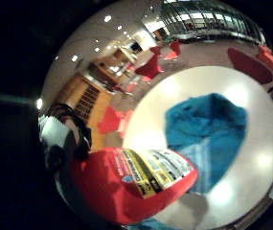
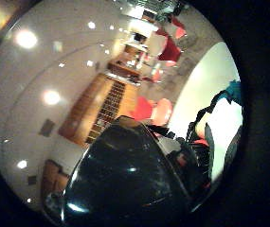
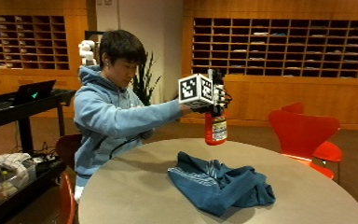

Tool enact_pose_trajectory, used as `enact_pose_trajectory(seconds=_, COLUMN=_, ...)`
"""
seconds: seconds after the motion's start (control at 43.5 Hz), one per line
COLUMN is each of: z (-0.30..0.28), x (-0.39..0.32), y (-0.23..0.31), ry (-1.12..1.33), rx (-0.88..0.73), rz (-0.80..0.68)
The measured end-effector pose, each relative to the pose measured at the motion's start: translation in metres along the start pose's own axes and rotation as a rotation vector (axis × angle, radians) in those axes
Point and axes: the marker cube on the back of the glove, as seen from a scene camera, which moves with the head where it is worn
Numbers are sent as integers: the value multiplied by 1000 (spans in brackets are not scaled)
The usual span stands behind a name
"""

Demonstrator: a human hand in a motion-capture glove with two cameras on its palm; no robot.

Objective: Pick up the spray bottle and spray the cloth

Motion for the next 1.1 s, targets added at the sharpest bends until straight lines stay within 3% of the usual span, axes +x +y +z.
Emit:
enact_pose_trajectory(seconds=0.138, z=57, x=3, y=3, ry=-191, rx=26, rz=18)
enact_pose_trajectory(seconds=0.39, z=153, x=31, y=5, ry=-197, rx=57, rz=39)
enact_pose_trajectory(seconds=0.643, z=187, x=56, y=-1, ry=-179, rx=44, rz=94)
enact_pose_trajectory(seconds=0.735, z=191, x=56, y=-1, ry=-154, rx=-45, rz=77)
enact_pose_trajectory(seconds=0.919, z=176, x=50, y=22, ry=-179, rx=-394, rz=25)
enact_pose_trajectory(seconds=1.102, z=139, x=59, y=38, ry=-256, rx=-476, rz=15)
